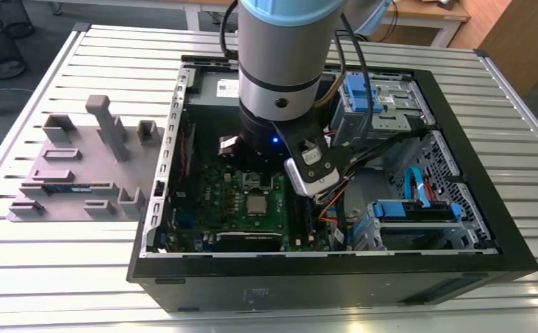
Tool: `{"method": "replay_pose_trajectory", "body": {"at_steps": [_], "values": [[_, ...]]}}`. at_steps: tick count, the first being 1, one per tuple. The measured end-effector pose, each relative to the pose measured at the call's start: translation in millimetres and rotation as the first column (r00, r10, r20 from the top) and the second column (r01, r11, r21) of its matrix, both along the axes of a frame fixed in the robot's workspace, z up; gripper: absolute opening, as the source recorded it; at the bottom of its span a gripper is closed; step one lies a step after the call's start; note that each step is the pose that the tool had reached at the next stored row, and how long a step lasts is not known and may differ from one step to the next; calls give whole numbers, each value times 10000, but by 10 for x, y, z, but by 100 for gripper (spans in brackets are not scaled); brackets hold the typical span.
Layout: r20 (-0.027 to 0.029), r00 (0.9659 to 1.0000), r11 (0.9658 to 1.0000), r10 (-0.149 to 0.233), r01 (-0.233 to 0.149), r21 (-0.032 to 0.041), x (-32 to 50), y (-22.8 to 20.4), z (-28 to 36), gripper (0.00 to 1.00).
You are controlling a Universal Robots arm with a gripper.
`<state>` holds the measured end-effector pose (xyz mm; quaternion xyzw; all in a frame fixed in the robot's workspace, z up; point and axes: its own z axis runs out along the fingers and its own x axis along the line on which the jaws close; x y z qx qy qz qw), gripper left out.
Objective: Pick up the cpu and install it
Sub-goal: 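Close the cpu cover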
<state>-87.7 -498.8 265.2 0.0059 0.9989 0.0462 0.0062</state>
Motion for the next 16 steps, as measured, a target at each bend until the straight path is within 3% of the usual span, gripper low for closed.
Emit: {"method": "replay_pose_trajectory", "body": {"at_steps": [10, 16], "values": [[1, 10000, 10000, 55, -55, -2, 212, 50, -41, 11], [1, 10000, 10000, 61, -61, -3, 229, 54, -45, 11]]}}
